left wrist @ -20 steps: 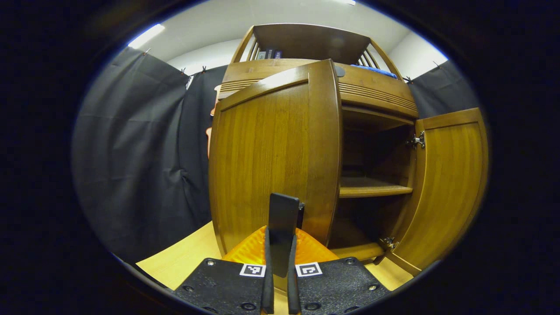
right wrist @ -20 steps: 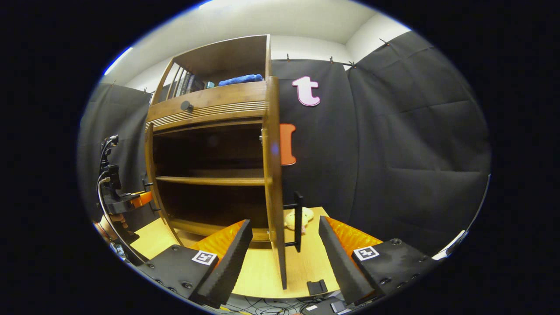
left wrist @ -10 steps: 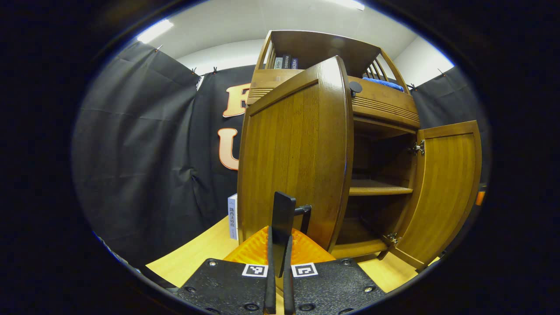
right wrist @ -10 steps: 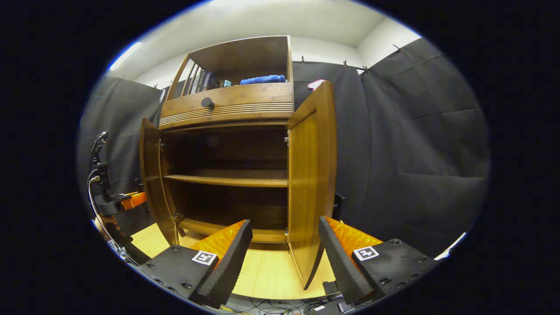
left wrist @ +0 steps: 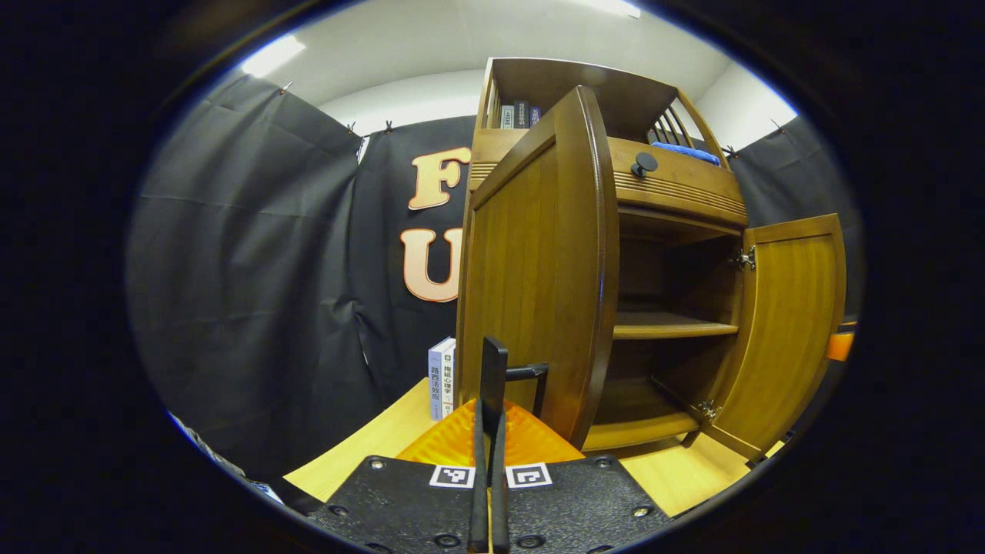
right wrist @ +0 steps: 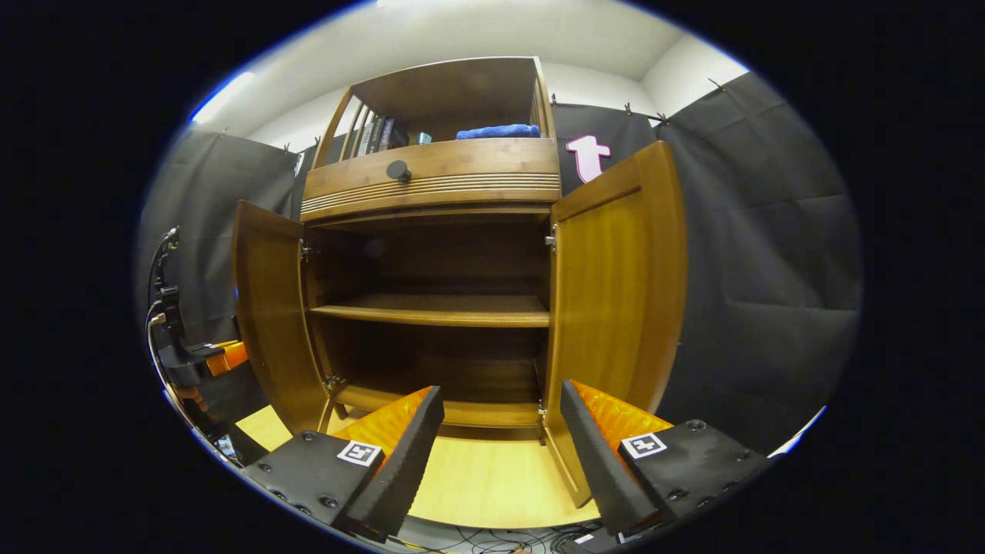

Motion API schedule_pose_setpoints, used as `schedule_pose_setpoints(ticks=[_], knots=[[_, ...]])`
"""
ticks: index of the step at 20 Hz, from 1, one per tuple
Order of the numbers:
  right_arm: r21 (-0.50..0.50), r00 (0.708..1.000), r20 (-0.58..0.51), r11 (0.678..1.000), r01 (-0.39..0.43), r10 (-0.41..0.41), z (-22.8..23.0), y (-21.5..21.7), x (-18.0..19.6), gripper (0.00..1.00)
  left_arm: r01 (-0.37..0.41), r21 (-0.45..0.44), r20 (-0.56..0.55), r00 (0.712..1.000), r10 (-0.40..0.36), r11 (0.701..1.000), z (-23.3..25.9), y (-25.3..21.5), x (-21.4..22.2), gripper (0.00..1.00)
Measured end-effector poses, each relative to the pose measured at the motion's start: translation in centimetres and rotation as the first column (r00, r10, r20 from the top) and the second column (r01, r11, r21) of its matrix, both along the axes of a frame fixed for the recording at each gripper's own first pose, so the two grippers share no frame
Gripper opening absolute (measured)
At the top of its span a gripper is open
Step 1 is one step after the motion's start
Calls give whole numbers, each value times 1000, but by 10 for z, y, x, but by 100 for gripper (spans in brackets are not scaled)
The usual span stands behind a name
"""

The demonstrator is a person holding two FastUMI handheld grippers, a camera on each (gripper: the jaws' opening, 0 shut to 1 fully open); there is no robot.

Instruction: Open the right door of the double-door shoe cabinet with the right hand, and open the left door with the left hand.

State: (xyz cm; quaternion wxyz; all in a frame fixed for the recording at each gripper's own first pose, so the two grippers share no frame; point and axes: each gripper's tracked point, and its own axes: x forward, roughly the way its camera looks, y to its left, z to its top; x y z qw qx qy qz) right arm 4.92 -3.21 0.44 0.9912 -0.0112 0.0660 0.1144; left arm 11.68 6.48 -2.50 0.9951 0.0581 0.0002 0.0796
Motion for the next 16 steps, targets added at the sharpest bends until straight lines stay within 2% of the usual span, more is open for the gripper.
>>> schedule_pose_setpoints(ticks=[8,9,11,13,16], knots=[[1,1000,-3,1000,12,-12,-7,41,-9,89,36,-21,-19,999,-36,999,5,27,-8,1],[0,1000,-6,1000,14,-14,-9,47,-11,97,39,-27,-19,999,-40,999,6,32,-10,0],[-5,1000,-4,1000,18,-18,-10,60,-16,89,36,-22,-21,999,-36,999,9,48,-12,1],[-14,1000,5,1000,19,-19,-8,75,-18,89,25,-35,-38,999,-26,999,5,67,-16,3],[-26,1000,17,999,21,-20,-9,96,-27,89,68,-89,-39,997,-71,994,4,79,-22,1]])
